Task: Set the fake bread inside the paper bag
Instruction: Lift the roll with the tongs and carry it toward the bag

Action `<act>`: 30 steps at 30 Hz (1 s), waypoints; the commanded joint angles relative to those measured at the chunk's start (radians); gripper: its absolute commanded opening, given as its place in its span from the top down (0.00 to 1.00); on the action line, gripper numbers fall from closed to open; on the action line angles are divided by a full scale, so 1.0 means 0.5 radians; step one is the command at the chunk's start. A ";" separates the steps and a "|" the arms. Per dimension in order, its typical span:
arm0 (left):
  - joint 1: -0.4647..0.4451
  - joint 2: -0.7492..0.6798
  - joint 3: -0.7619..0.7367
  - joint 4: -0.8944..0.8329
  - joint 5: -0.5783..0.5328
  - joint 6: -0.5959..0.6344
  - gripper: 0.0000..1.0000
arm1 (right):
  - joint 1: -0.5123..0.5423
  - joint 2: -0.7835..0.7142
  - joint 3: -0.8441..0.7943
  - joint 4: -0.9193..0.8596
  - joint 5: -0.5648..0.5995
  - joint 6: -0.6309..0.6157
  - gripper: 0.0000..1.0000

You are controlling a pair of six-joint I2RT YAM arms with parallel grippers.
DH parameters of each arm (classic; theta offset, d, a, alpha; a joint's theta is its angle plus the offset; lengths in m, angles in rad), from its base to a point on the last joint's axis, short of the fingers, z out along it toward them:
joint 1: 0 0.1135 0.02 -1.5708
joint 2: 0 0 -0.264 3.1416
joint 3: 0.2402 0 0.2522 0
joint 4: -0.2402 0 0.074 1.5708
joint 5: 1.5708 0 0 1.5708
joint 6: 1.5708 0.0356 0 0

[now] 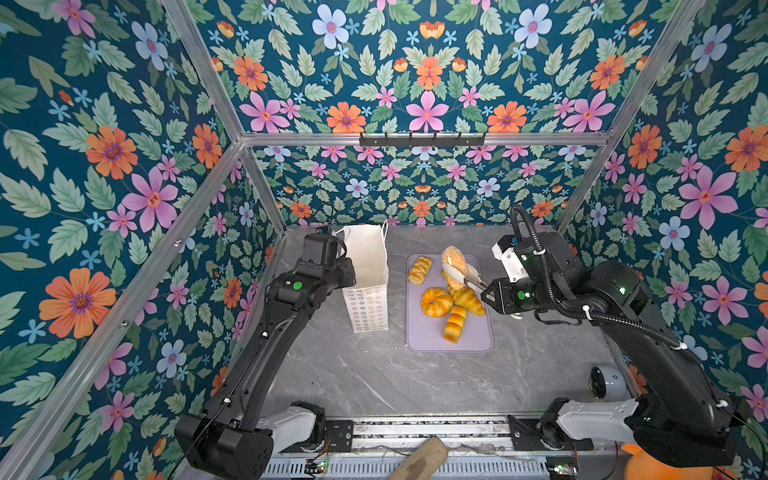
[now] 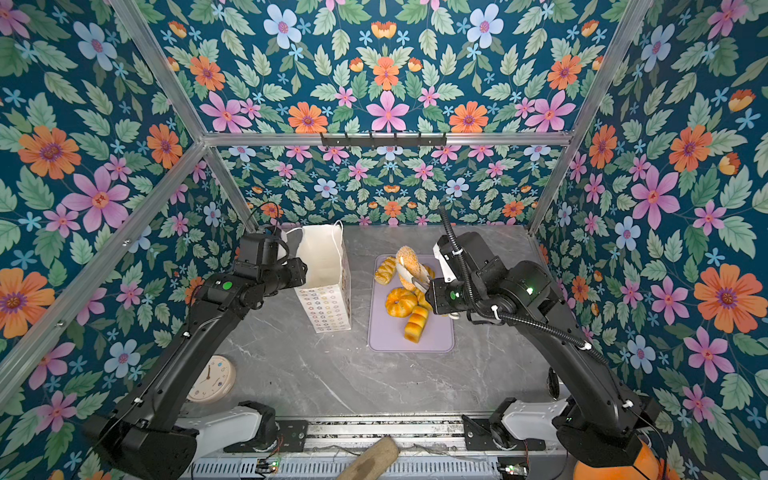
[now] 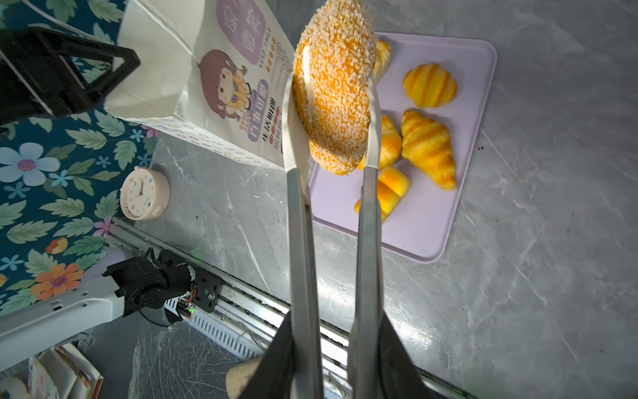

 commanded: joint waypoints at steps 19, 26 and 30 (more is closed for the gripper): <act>0.001 -0.008 -0.016 -0.022 -0.117 -0.035 0.68 | 0.026 0.259 0.440 0.437 -0.599 -0.134 0.73; -0.004 -0.015 -0.023 0.018 -0.087 -0.058 0.83 | 0.157 0.406 0.653 0.468 -0.640 -0.149 0.72; -0.003 -0.039 -0.036 0.055 -0.053 -0.082 0.87 | 0.238 0.548 0.794 0.461 -0.621 -0.155 0.72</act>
